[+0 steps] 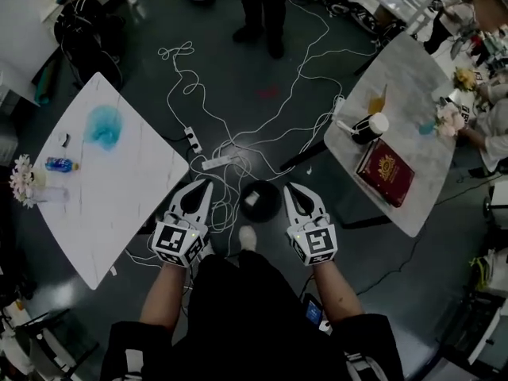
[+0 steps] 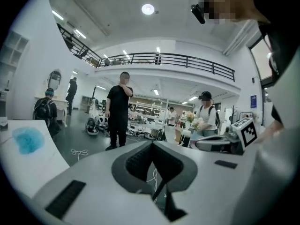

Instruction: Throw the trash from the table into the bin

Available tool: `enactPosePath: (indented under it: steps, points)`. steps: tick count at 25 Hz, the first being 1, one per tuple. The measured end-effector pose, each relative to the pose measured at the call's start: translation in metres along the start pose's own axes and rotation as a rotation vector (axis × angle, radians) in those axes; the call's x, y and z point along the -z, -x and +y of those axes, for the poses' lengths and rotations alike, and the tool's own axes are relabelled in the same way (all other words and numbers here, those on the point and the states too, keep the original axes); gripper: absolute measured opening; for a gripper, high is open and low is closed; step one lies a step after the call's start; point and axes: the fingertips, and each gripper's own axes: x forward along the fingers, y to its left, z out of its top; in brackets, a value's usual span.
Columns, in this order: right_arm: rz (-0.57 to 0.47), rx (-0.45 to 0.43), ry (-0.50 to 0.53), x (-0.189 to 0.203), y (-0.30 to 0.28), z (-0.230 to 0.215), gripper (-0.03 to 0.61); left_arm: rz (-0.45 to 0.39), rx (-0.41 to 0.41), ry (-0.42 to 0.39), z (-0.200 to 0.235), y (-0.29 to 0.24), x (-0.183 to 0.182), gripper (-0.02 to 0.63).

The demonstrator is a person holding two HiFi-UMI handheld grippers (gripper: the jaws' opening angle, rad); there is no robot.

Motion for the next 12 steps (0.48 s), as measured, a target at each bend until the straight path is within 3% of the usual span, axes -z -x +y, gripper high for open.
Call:
enactPosePath:
  steps: [6,12]
  points:
    - [-0.108,-0.019,0.026,-0.056,0.014,0.003,0.003,-0.081,0.012,-0.054,-0.011,0.019,-0.055,0.015]
    - [-0.164,-0.028,0.061,-0.090,0.024,0.006,0.005,-0.116,0.012,-0.053,-0.011,0.041,-0.072,0.014]
